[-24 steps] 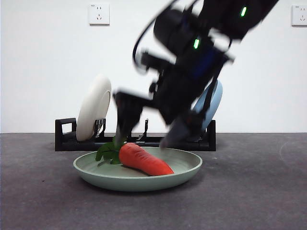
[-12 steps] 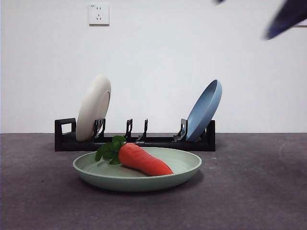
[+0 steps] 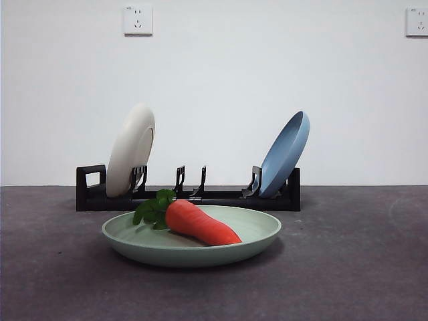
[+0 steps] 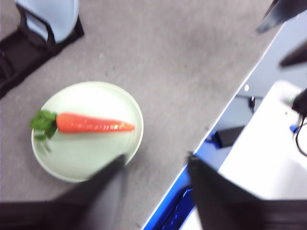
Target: Take the green plate from the plate rack,put the plate on the table,take the carrot from the table,put the carrot in the plate
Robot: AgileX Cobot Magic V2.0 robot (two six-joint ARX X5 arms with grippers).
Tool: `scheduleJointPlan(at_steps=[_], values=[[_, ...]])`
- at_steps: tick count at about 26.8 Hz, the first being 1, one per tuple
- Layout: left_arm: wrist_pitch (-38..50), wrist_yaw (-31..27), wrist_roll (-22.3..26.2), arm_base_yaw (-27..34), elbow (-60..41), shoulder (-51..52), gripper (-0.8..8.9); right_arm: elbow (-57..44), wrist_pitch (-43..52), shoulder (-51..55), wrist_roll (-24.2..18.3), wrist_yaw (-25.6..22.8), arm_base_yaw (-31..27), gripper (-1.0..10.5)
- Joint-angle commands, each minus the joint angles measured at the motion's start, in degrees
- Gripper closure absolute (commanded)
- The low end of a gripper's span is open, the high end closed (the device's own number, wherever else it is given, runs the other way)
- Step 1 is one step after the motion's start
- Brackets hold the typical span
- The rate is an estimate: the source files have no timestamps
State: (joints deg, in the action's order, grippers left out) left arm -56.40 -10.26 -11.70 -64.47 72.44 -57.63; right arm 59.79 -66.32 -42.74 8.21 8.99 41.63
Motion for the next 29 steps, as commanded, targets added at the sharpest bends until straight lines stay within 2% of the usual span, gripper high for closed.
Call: scheduleJointPlan(at_steps=[1,7,27,29], values=[[-0.04,0.09,-0.37,-0.04,0.02,0.07,8.21,-0.26,0.17,0.17,0.31,0.11,0.11,9.5],[0.15,-0.11,-0.35,-0.04,0.02,0.07,8.18,-0.26,0.46,0.11,1.42,-0.09,0.11,9.5],[0.22,0.09,-0.2,0.02,0.02,0.15,8.17,-0.26,0.44,0.39,1.38,-0.22,0.11,9.5],[0.92,-3.02,1.55,1.11,0.02,1.46,8.17,-0.26,0.46,0.39,1.38,-0.22,0.11,9.5]])
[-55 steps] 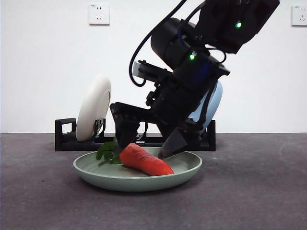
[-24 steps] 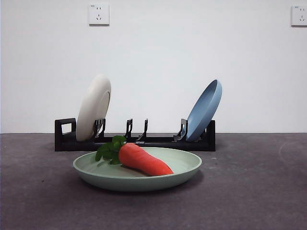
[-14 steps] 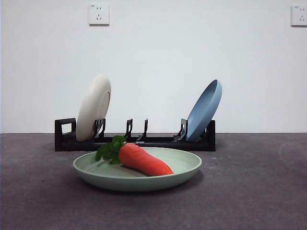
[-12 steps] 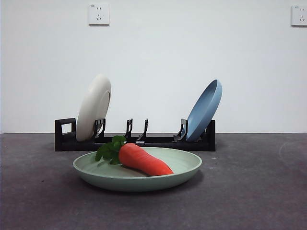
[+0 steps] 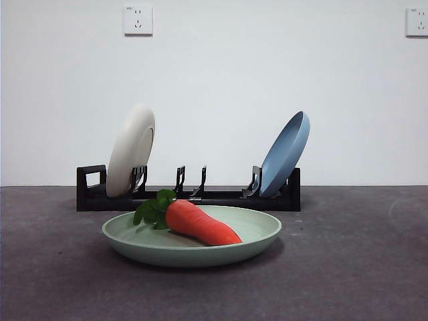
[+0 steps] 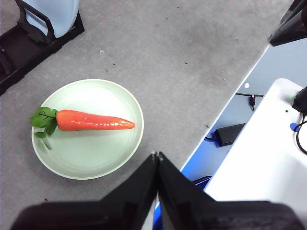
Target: Take the green plate from the plate rack,put the plate on the table,take the carrot from the table,put the carrot in the plate
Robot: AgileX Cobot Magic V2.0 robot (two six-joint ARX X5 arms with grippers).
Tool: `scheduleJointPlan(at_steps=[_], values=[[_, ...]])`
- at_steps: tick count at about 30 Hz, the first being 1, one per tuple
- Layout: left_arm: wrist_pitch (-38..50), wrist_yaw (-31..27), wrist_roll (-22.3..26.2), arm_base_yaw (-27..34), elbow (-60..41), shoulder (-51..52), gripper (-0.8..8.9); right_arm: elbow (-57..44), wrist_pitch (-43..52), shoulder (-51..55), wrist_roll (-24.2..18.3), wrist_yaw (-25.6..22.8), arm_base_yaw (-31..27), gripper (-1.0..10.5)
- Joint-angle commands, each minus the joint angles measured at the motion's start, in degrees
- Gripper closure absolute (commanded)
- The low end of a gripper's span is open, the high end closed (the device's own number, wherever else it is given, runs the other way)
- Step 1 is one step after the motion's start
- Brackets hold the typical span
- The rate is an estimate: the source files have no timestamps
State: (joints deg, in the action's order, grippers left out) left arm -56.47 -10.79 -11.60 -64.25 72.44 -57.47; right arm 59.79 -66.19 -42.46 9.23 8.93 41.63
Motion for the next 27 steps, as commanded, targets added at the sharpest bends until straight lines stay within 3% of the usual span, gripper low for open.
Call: scheduleJointPlan(at_steps=[1,5,9,12,15,20,27], values=[[2.23,-4.28,2.49,1.86,0.02,1.68,8.17,-0.26,0.31,0.11,0.35,-0.15,0.11,9.5],[11.23,-4.61,11.8,9.42,0.0,4.39,8.17,-0.26,0.31,0.11,0.35,-0.28,0.11,9.5],[20.22,4.55,19.54,22.18,-0.09,7.85,8.17,-0.26,0.31,0.15,0.35,-0.28,0.11,9.5],[23.71,12.0,21.22,32.74,-0.11,10.86,8.17,-0.26,0.31,0.15,0.35,-0.28,0.11,9.5],[26.4,15.52,22.91,41.51,-1.66,14.56,8.17,-0.26,0.31,0.15,0.35,-0.28,0.11,9.5],[36.24,15.34,27.36,51.6,-12.52,23.65,8.17,-0.26,0.31,0.15,0.35,-0.28,0.11,9.5],[52.63,15.43,27.63,58.99,-35.6,36.24,8.16,-0.26,0.31,0.15,0.35,-0.28,0.11,9.5]])
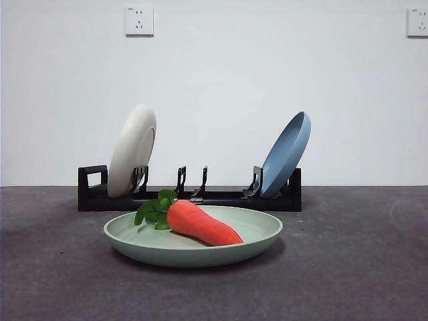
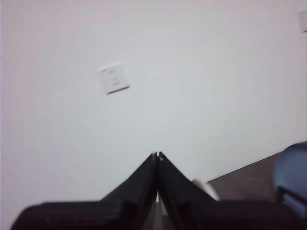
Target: Take the green plate from the plate rack,put the plate on the table,take the carrot from the table,put the carrot in the plate
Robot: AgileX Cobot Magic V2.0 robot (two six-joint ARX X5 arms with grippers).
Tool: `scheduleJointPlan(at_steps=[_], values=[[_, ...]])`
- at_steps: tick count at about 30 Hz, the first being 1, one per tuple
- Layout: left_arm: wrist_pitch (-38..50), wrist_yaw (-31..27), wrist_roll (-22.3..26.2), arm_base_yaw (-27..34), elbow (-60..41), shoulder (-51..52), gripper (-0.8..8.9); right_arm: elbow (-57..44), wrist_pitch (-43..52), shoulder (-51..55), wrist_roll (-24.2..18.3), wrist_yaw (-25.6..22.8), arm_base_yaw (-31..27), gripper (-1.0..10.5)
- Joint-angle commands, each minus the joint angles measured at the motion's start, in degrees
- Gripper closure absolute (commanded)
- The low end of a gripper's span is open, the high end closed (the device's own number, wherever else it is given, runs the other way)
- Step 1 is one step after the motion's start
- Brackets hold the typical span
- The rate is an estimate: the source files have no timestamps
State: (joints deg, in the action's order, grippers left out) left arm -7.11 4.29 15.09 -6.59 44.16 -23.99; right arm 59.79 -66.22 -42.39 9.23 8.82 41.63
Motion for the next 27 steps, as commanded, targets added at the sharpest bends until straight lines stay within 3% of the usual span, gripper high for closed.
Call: scheduleJointPlan(at_steps=[1,8,15,21,27], values=[[4.48,0.37,0.68,1.9,-10.21,4.37,8.16,-0.26,0.33,0.09,0.35,-0.17,0.11,9.5],[7.13,0.33,-4.35,4.76,-28.48,14.91,8.17,-0.26,0.33,0.09,0.35,-0.17,0.11,9.5],[7.04,0.42,-8.35,5.57,-39.26,21.35,8.16,-0.26,0.33,0.09,0.35,-0.17,0.11,9.5],[6.43,0.5,-11.26,6.43,-43.87,23.89,8.17,-0.26,0.33,0.09,0.35,-0.17,0.11,9.5],[-1.03,0.57,-12.79,6.45,-43.93,23.89,8.17,-0.26,0.33,0.09,0.35,-0.17,0.11,9.5]])
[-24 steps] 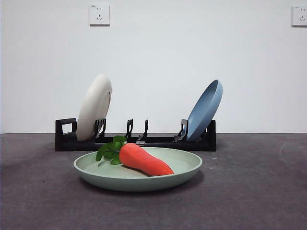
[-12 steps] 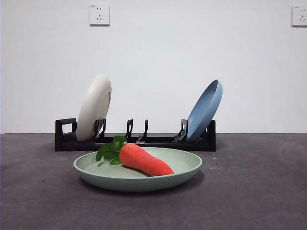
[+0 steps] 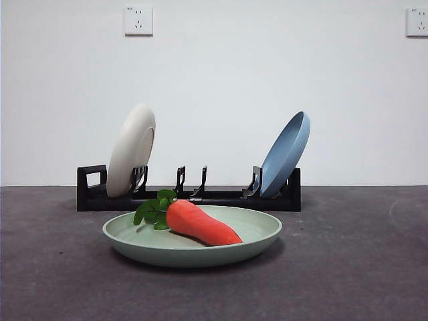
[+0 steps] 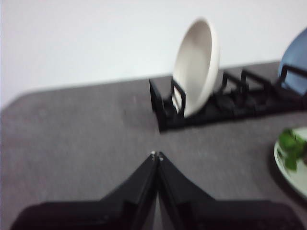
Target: Take the green plate from the plate rack,put the plate on the table,take the carrot from the table,put the carrot in the plate
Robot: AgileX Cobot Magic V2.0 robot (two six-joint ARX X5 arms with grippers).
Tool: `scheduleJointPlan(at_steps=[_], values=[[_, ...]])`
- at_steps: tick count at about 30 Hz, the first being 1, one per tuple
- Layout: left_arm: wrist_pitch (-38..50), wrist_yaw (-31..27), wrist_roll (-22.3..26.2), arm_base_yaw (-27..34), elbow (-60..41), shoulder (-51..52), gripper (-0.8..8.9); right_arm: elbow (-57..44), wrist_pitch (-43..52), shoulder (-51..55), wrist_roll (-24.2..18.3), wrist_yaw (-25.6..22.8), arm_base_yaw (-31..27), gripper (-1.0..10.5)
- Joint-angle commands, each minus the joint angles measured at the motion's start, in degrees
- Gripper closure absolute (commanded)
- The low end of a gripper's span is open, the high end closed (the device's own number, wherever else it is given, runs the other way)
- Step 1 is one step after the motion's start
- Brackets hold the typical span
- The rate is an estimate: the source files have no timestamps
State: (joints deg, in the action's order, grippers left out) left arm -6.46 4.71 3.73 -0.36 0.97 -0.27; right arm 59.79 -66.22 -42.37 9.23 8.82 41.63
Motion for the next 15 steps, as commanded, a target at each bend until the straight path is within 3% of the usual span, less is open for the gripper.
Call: scheduleJointPlan(at_steps=[1,15], values=[[-2.99,0.13,-2.01,0.22,-0.74,0.17,8.16,-0.26,0.33,0.07,0.35,-0.17,0.11,9.5],[-3.69,-0.02,-2.62,0.2,-0.74,0.17,8.16,-0.26,0.33,0.07,0.35,-0.17,0.11,9.5]])
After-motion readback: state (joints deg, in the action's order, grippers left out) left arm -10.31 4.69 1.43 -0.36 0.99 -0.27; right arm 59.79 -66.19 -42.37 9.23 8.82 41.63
